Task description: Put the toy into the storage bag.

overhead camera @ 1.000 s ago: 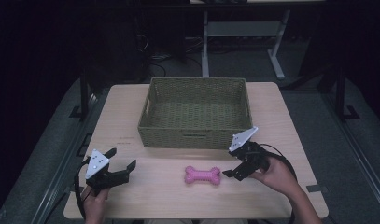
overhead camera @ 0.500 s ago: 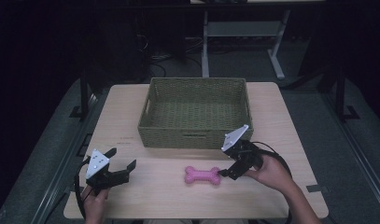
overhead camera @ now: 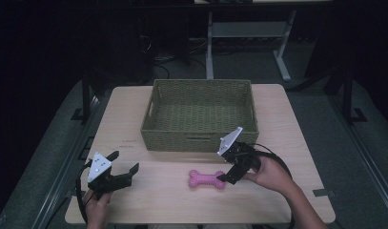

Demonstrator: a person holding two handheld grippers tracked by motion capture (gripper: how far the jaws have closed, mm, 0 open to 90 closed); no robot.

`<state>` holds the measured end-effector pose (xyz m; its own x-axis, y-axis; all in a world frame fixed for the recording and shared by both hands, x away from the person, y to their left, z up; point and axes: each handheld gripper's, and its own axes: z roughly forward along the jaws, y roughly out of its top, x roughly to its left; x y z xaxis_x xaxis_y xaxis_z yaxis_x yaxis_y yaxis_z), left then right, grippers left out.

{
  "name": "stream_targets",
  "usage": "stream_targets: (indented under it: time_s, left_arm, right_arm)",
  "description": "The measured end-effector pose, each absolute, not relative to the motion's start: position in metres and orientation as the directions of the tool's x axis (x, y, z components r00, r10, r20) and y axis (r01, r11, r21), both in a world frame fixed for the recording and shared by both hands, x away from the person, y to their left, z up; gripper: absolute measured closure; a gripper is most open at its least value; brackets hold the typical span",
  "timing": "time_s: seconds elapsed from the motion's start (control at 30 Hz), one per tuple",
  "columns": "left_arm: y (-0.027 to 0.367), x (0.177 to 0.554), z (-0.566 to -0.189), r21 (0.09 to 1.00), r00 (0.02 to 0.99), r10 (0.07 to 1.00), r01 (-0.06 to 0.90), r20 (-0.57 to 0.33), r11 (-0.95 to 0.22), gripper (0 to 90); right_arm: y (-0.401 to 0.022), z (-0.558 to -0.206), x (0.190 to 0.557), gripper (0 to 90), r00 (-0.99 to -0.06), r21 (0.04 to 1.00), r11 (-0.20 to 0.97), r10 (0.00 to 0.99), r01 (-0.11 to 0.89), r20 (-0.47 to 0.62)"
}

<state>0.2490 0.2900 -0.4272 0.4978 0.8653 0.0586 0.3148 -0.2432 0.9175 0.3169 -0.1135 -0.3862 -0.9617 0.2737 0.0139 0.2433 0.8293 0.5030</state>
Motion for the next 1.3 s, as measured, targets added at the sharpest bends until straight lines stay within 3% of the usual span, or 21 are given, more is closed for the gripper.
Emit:
stream_targets:
  time_s: [0.8,1.3]
  left_arm:
    - [0.291,0.249,-0.427,0.919,0.494,0.868,0.316,0.054,-0.237,13.8]
    - [0.291,0.250,-0.427,0.918,0.496,0.867,0.315,0.058,-0.241,13.8]
  right_arm:
    - [-0.069,-0.411,0.320,24.3,-0.986,0.404,0.900,0.166,0.163,0.027]
    - [-0.055,-0.424,0.320,39.5,-0.993,0.355,0.927,0.119,0.120,0.025]
